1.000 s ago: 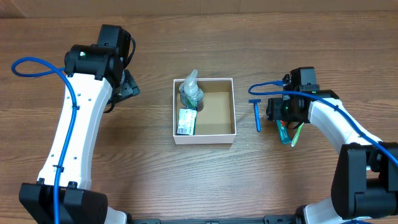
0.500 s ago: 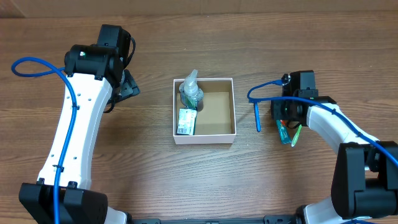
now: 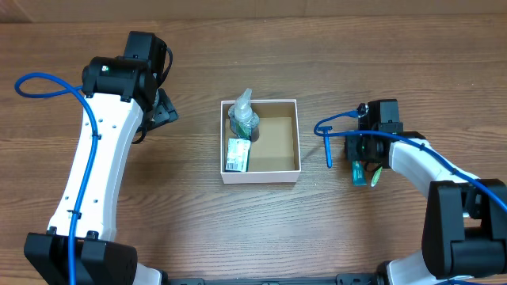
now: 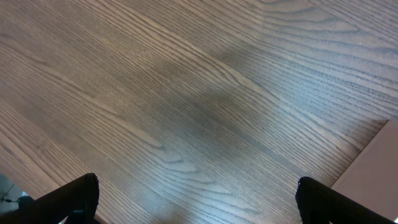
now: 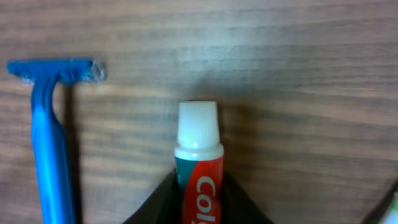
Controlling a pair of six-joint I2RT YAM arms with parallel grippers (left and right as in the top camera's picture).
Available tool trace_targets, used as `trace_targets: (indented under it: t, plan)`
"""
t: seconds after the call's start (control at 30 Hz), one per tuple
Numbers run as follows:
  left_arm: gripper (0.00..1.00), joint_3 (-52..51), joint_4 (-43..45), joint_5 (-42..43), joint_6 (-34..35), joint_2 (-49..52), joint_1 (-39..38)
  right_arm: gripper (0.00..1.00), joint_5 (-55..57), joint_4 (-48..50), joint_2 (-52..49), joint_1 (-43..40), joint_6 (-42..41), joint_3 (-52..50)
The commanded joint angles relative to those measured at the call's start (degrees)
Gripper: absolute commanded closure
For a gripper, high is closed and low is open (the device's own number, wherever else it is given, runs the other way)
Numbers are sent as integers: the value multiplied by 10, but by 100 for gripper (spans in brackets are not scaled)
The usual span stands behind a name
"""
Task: Pack container
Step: 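Move the right gripper to the Colgate toothpaste tube and grasp it, then carry the toothpaste with the right gripper into the box and release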
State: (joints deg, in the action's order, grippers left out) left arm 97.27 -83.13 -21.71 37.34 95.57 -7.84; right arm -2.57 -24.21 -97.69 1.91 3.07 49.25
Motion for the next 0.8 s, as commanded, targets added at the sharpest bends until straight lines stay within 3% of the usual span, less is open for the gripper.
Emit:
trace_targets:
  t: [0.0, 0.1, 0.23, 0.33, 0.63, 0.77]
  plan:
    - [0, 13, 0, -7, -1, -9, 2, 84, -5, -71, 16, 0, -28, 64]
    - [0, 13, 0, -7, -1, -9, 2, 92, -5, -130, 35, 0, -47, 119]
    - [0, 13, 0, -7, -1, -9, 2, 92, -47, -228, 62, 7, -50, 203]
    - [0, 13, 0, -7, -1, -9, 2, 92, -100, -287, 80, 41, -104, 258]
    - [0, 13, 0, -7, -1, -9, 2, 92, -124, -234, 85, 228, -171, 265]
    - [0, 13, 0, -7, -1, -9, 2, 92, -17, -221, 85, 292, -216, 262]
